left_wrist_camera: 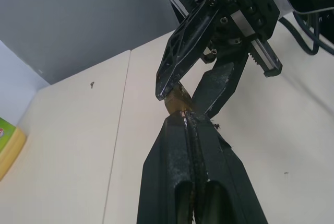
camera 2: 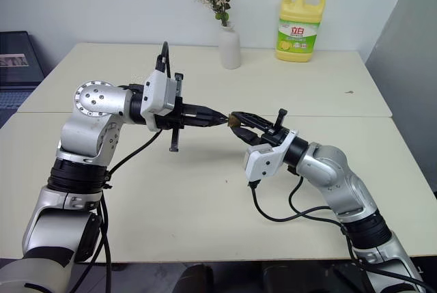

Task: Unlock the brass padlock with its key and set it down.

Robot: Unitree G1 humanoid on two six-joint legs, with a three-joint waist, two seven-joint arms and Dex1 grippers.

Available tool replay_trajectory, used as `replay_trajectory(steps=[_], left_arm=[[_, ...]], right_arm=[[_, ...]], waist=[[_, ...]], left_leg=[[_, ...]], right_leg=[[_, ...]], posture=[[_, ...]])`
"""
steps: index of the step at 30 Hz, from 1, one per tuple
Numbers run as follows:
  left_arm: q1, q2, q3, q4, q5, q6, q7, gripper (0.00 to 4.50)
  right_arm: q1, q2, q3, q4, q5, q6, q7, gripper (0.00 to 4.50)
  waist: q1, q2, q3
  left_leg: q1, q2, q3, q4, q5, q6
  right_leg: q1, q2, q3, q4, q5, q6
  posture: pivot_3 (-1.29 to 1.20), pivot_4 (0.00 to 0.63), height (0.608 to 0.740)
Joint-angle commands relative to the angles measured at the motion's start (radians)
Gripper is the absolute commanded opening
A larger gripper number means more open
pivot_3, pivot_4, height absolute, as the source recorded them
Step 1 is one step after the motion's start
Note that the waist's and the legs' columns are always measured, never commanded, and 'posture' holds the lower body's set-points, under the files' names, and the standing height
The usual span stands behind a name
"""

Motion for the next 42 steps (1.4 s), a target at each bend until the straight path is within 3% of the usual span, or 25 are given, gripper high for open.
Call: replay_trajectory(steps=[1,7,10,18,31,42], left_arm=[[0.003,-0.007,-0.017,-0.011,-0.003,-0.037,-0.030,0.00],[0.005,-0.004,-0.013,-0.012,-0.029,0.050,-0.018,0.00],[-0.003,-0.003,-0.005,-0.006,-0.050,0.135,-0.007,0.59],[-0.040,0.013,0.028,-0.014,-0.125,0.451,0.053,3.02],[-0.047,-0.016,0.075,-0.127,-0.276,0.753,0.187,3.04],[-0.052,-0.043,0.046,-0.116,-0.265,0.737,0.212,3.04]], right_arm=[[-0.012,0.007,-0.030,-0.032,0.018,0.003,-0.016,0.93],[-0.014,0.008,-0.029,-0.029,0.016,0.002,-0.018,0.93],[-0.014,0.008,-0.028,-0.029,0.016,0.003,-0.018,0.93],[-0.012,0.007,-0.027,-0.031,0.014,0.005,-0.018,0.93],[-0.011,0.006,-0.024,-0.036,0.019,0.007,-0.011,0.93],[-0.010,0.006,-0.022,-0.037,0.018,0.007,-0.008,0.93]], waist=[[0.000,0.000,0.000],[0.000,0.000,0.000],[0.000,0.000,0.000],[-0.001,0.000,0.000],[-0.001,0.000,0.000],[-0.001,0.000,0.000]], left_leg=[[0.000,0.000,0.000,0.000,0.000,0.000],[0.000,0.000,0.000,0.000,0.000,0.000],[0.000,0.000,0.000,0.000,0.000,0.000],[0.000,0.000,-0.001,0.000,0.000,0.000],[0.000,0.000,-0.002,0.000,0.000,0.000],[0.001,0.000,-0.002,0.000,0.000,0.000]], right_leg=[[0.000,0.000,0.000,0.000,0.000,0.000],[0.000,0.000,0.000,0.000,0.000,0.000],[0.000,0.000,0.000,0.000,0.000,0.000],[0.000,0.000,0.000,0.001,0.000,0.000],[0.000,0.000,-0.001,0.002,0.000,0.000],[0.000,0.000,-0.001,0.003,0.000,-0.001]], posture=[[0.00,0.150,0.740],[0.00,0.150,0.740],[0.00,0.150,0.740],[0.00,0.150,0.740],[0.00,0.150,0.740],[0.00,0.150,0.740]])
